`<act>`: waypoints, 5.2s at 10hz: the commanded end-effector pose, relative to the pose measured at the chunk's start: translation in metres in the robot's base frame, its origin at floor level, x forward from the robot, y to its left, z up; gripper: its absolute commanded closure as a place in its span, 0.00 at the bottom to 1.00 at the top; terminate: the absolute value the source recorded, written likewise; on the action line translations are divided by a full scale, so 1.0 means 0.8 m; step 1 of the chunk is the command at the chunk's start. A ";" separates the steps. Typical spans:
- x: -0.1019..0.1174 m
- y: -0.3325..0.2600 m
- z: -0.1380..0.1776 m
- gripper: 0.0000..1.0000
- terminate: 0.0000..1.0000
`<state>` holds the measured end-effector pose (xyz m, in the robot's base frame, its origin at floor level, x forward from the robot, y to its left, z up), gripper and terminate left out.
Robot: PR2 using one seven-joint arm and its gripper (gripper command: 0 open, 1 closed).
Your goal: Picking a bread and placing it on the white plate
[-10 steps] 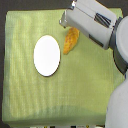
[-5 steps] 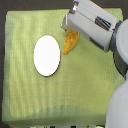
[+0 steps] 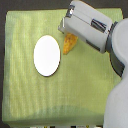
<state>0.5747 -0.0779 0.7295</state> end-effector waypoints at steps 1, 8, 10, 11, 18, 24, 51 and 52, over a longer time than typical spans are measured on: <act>0.000 -0.010 -0.003 0.00 0.00; 0.004 -0.016 -0.017 0.00 0.00; 0.004 -0.018 -0.016 0.00 0.00; 0.002 -0.019 -0.012 0.00 0.00; -0.004 -0.026 0.000 1.00 0.00; -0.006 -0.029 0.007 1.00 0.00; -0.027 -0.011 0.157 1.00 0.00; -0.035 0.007 0.158 1.00 0.00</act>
<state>0.5669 -0.1054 0.8572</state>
